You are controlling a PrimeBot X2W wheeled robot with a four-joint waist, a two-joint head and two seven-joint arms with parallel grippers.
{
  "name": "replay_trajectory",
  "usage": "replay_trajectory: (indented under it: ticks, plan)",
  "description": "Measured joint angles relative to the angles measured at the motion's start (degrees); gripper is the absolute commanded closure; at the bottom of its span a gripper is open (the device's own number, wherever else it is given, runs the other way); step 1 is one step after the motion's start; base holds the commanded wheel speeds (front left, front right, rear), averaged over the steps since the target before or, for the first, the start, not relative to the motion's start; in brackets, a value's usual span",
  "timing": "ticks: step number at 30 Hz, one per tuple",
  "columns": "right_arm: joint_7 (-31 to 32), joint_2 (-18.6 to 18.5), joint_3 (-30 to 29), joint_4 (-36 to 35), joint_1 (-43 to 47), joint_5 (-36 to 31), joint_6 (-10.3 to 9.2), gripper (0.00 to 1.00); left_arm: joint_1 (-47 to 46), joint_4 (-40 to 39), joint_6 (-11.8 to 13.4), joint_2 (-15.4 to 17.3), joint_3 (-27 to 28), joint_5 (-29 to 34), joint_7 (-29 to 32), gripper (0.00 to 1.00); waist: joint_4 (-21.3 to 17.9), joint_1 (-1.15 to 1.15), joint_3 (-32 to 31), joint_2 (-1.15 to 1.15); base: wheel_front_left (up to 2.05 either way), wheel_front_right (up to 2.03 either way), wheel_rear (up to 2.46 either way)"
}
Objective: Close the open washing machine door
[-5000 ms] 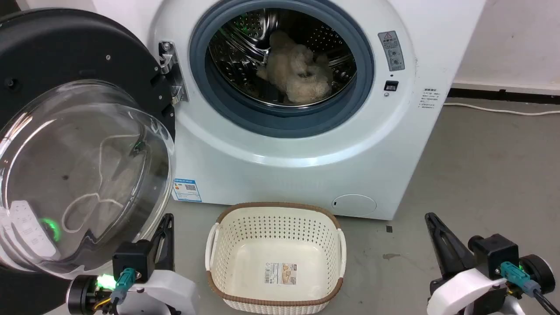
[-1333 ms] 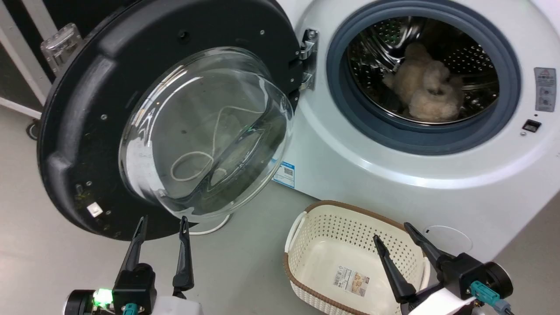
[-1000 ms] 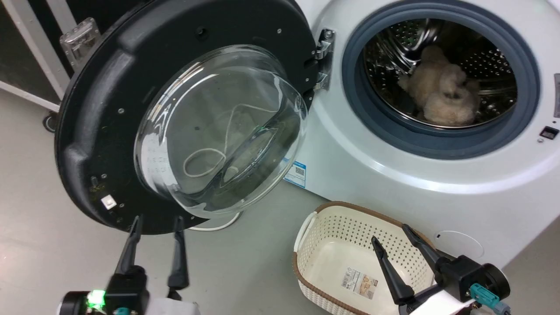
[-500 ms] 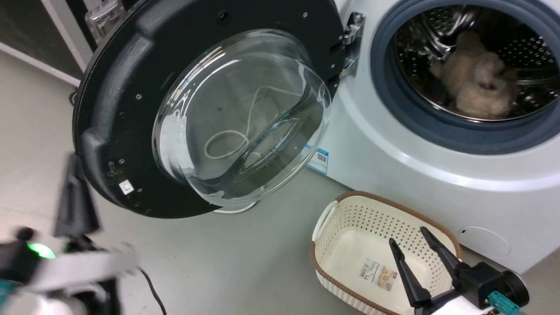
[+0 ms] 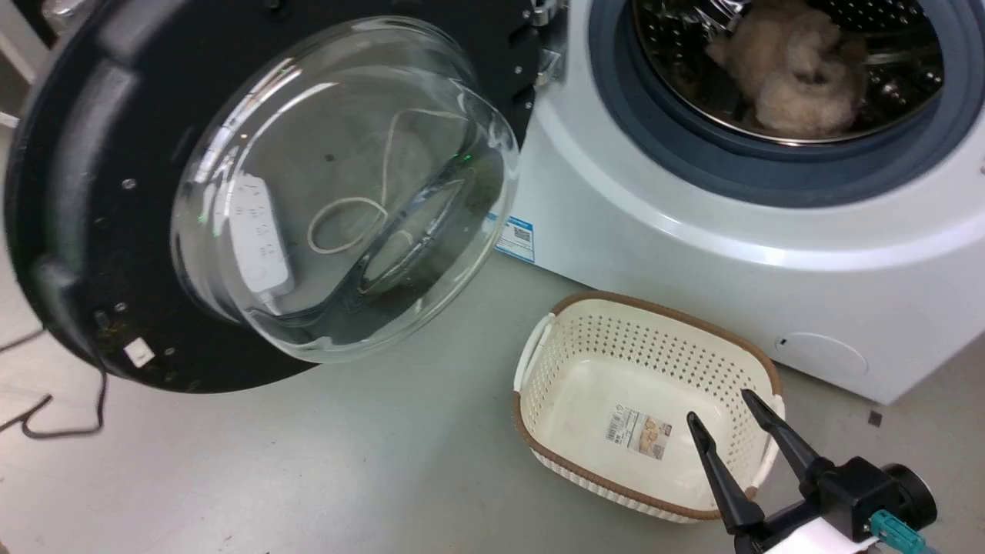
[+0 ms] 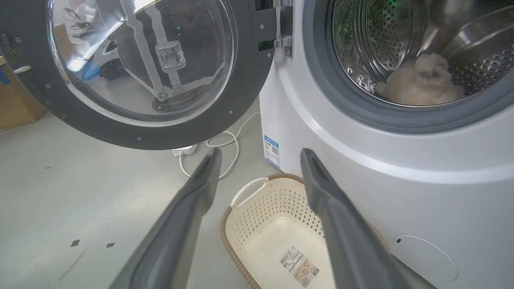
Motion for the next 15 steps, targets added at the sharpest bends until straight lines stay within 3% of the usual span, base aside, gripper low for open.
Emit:
replay_trajectory:
  ticks: [5, 6, 15]
  plan:
    - [0.0, -0.4, 0.6, 0.1, -0.5, 0.3, 0.00, 0.00, 0.0, 2.7, 0.0, 0.3, -0.2, -3.1, 5.7, 1.00, -1.4, 0.00, 0.9, 0.00, 0.00, 0.00, 0.00]
    - [0.0, -0.4, 0.8, 0.1, -0.5, 0.5, 0.00, 0.00, 0.3, 2.9, -0.9, 0.4, -0.6, -4.2, 8.9, 1.00, -2.2, 0.00, 1.0, 0.00, 0.00, 0.00, 0.00]
    - [0.0, 0.0, 0.2, 1.0, -0.5, 0.5, 0.00, 0.00, 7.2, -1.5, -4.1, -0.1, 0.8, -10.5, 17.9, 1.00, -3.5, -0.01, -1.4, 0.00, 0.00, 0.00, 0.00]
